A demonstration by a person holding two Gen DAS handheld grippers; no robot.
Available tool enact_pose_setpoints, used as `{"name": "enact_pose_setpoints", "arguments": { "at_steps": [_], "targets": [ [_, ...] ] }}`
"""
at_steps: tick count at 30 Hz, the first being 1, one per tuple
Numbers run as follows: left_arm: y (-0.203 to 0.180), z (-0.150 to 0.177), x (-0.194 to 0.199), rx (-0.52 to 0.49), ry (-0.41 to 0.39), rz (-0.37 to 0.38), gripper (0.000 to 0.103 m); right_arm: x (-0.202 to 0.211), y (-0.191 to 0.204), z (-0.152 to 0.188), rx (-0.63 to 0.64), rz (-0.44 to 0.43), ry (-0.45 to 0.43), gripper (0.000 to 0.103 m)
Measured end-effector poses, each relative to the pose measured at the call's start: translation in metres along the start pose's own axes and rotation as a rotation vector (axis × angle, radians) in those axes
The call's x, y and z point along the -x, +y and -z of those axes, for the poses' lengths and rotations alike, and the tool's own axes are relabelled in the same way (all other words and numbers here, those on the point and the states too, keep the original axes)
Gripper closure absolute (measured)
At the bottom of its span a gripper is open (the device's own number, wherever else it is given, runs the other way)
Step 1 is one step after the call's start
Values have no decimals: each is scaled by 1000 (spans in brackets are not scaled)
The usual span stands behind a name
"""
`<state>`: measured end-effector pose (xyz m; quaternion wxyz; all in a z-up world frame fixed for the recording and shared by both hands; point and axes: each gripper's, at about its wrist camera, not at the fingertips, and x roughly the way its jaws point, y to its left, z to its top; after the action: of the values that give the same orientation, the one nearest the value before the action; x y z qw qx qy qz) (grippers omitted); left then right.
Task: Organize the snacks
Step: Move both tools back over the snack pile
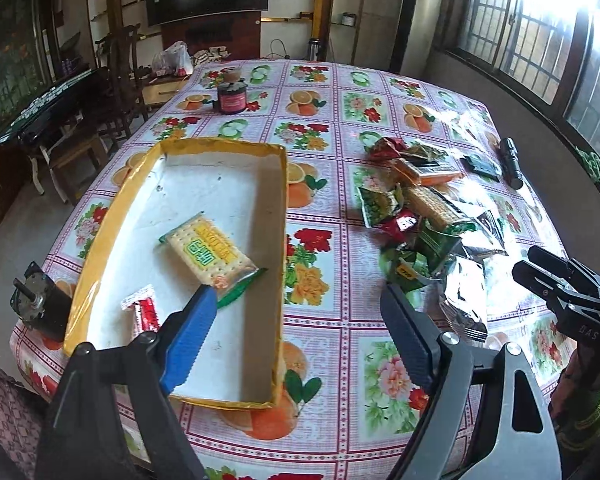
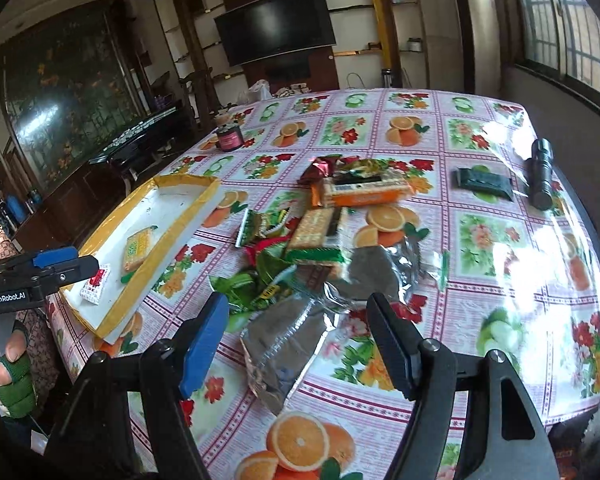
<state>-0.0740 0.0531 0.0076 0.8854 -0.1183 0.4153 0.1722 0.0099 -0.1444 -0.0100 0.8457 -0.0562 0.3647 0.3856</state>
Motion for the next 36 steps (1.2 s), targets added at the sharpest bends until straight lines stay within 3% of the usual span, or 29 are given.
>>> {"name": "enact_pose_setpoints", "arguments": {
  "at_steps": [13, 23, 36],
  "targets": [
    [-63, 5, -3, -110, 8, 0, 16, 24, -33, 24, -55, 24, -10, 31],
    [-76, 5, -4, -123, -1, -64, 8, 30, -41, 30, -70, 26, -10, 31],
    [-87, 7, -13, -163, -3, -109, 7, 26, -45, 29, -79, 30, 1, 30]
  ]
}}
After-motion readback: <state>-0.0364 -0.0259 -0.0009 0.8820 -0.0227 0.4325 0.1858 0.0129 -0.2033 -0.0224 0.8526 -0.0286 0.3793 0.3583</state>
